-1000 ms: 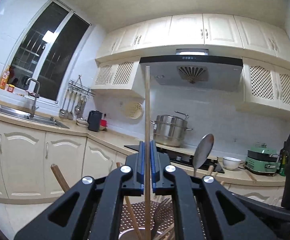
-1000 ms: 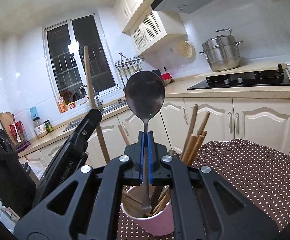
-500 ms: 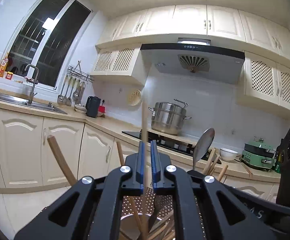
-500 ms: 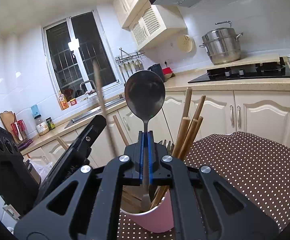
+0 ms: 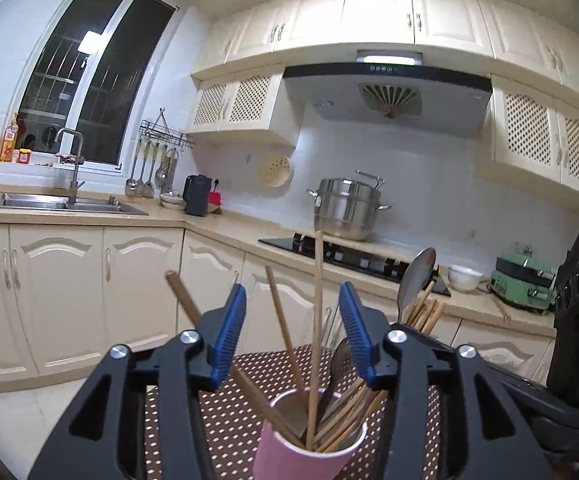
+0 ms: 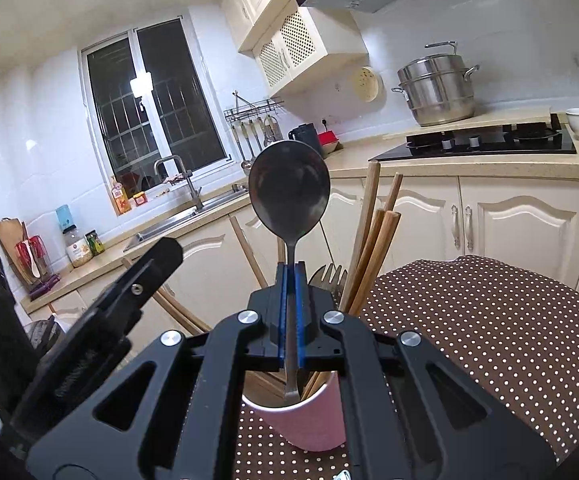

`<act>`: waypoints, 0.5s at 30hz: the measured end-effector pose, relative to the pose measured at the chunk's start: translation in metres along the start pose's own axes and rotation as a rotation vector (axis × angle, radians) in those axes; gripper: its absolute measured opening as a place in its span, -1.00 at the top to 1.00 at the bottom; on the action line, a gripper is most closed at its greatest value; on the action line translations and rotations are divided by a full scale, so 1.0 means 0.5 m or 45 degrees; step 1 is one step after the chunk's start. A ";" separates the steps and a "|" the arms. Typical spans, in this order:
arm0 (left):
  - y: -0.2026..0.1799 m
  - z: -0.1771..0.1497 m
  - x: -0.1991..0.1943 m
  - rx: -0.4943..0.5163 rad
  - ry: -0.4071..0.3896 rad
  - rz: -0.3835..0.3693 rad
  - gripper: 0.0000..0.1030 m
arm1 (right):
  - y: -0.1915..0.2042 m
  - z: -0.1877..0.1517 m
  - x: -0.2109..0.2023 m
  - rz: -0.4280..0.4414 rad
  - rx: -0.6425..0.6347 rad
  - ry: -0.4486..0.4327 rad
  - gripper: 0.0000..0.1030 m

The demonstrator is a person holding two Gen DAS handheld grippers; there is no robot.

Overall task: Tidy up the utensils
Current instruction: 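Open the left gripper to drop the chopstick into the pink cup, then open the right gripper to drop the spoon into the pink cup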

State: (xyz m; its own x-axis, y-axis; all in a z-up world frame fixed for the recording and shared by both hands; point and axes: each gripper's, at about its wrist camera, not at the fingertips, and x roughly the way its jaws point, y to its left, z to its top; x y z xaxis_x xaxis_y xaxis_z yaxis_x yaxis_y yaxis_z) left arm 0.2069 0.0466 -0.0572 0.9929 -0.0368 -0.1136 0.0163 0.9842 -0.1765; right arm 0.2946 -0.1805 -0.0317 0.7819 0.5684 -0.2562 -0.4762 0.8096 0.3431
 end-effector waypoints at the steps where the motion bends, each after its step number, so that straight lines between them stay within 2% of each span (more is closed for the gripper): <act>1: -0.001 0.002 -0.003 0.015 0.006 0.012 -0.02 | 0.003 -0.003 0.001 -0.007 -0.006 0.004 0.92; 5: -0.002 0.007 -0.020 0.102 0.043 0.084 -0.08 | 0.011 -0.013 0.002 -0.028 -0.018 0.018 0.92; 9: 0.010 0.011 -0.035 0.125 0.073 0.123 -0.18 | 0.018 -0.022 0.003 -0.054 -0.031 0.034 0.92; 15: 0.023 0.009 -0.048 0.188 0.114 0.195 -0.21 | 0.033 -0.042 0.011 -0.089 -0.061 0.072 0.92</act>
State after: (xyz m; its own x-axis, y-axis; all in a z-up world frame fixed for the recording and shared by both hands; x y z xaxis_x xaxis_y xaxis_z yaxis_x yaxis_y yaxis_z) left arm 0.1838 0.0594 -0.0521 0.9707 0.1059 -0.2158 -0.1097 0.9939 -0.0060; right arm 0.2823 -0.1608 -0.0463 0.7908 0.5163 -0.3288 -0.4407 0.8530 0.2796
